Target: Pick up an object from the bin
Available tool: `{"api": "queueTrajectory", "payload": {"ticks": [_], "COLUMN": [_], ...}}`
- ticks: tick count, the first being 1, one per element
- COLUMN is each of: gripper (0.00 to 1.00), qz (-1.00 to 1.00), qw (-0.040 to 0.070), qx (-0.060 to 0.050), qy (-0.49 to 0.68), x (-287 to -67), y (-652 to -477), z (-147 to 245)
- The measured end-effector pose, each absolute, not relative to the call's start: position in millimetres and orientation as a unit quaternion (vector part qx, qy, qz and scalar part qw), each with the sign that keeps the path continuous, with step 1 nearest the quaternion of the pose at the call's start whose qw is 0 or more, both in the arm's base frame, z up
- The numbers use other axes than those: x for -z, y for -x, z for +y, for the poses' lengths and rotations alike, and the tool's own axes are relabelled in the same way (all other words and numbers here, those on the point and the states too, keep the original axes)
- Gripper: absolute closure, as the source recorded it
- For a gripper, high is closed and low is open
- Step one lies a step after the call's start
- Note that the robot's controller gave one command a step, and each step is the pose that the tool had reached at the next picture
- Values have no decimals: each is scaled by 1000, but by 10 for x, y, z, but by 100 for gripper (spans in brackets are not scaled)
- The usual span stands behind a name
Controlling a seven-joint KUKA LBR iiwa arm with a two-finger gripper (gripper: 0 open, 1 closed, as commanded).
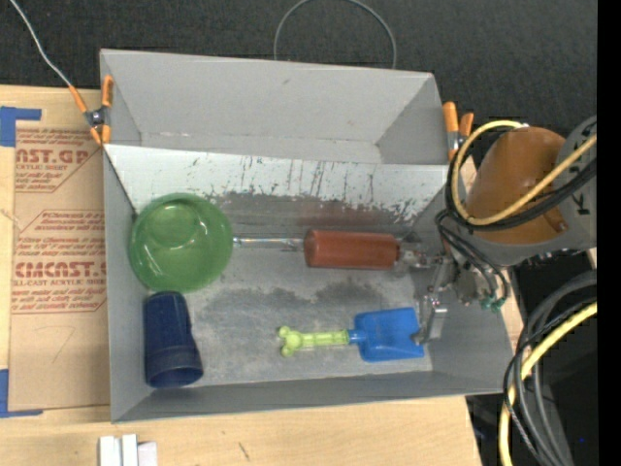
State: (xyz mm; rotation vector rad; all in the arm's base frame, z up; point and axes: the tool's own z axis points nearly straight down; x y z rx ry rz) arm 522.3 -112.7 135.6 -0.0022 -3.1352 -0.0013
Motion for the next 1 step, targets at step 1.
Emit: {"api": "queueTrajectory", "payload": {"ticks": [1], "gripper": [0], "qz": [-1000], "qw": [0], "qx": [0], "qy": [0], "x": [-1401], "y": [-5242], "z": [-1121]}}
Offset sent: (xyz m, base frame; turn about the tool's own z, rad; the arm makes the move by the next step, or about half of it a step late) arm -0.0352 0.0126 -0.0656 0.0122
